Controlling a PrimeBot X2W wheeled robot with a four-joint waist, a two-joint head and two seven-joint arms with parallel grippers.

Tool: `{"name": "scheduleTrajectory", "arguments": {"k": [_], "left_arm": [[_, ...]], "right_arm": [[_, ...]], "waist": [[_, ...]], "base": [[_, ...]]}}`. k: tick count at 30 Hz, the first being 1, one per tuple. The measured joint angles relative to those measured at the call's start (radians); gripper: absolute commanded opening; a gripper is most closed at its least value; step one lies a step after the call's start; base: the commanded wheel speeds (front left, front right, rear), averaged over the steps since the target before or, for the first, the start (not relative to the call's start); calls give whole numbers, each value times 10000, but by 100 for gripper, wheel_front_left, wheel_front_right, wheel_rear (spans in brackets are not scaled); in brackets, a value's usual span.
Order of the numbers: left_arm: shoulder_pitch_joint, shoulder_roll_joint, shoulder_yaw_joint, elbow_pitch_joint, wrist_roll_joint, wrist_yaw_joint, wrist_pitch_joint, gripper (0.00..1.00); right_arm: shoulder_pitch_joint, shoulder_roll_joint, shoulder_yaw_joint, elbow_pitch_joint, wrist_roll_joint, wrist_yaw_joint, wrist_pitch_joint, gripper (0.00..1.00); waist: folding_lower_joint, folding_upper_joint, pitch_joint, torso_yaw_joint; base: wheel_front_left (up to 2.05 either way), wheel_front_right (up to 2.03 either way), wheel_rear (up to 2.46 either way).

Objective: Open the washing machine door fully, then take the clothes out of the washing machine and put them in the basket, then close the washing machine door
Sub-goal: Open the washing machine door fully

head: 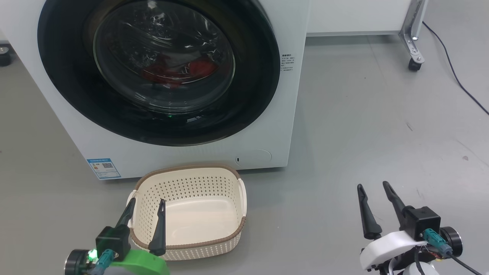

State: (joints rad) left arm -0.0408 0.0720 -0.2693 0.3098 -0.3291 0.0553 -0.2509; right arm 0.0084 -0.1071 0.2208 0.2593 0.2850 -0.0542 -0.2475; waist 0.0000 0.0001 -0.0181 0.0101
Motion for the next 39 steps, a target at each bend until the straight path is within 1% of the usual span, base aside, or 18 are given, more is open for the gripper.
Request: {"name": "scheduleTrajectory", "arguments": {"k": [1,2,4,9,13,19,20,21,24,30,34,39], "left_arm": [[0,-4,2,4,0,0,0,100],[0,-4,2,8,8,0,0,100],[0,-6,2,15,12,-2,0,100],[0,-19,27,42,44,-33,0,100],[0,-35,42,48,58,-35,0,100],[0,-48,54,48,102,-77,0,100],[-1,-61,52,38,127,-79,0,100],[-2,-71,52,31,127,-79,0,100],[-5,-84,54,-4,127,-84,0,100],[-149,-113,44,-263,144,-165,0,100],[-374,-142,48,-456,159,-167,0,100],[-745,-165,46,-667,284,-251,-10,100]], "right_arm": [[0,13,-12,0,-36,0,0,19],[0,29,-17,17,-44,8,-2,0],[7,58,-29,69,-44,90,0,0],[7,67,-94,98,-44,123,-2,0],[7,105,-176,138,-38,226,-2,0],[6,224,-408,199,424,389,-2,0],[6,309,-510,230,694,545,0,0],[5,374,-598,230,993,591,-2,0],[1,431,-679,230,1198,683,-2,0],[-148,525,-1028,334,2464,1101,2,0],[-630,591,-1331,349,3469,1308,150,0],[-1403,621,-1770,345,5005,1499,552,0]], "waist": [[0,0,1,4],[0,0,2,8],[0,0,5,14],[0,0,20,22],[0,0,44,29],[0,0,102,50],[0,0,148,64],[0,0,184,72],[0,0,273,93],[0,0,682,188],[0,0,1046,274],[0,-1,1576,386]], "base": [[0,0,0],[0,0,0],[0,0,0],[0,0,0],[0,0,0],[0,0,0],[0,0,0],[0,0,0],[0,0,0],[0,0,0],[0,0,0],[0,0,0]]}}
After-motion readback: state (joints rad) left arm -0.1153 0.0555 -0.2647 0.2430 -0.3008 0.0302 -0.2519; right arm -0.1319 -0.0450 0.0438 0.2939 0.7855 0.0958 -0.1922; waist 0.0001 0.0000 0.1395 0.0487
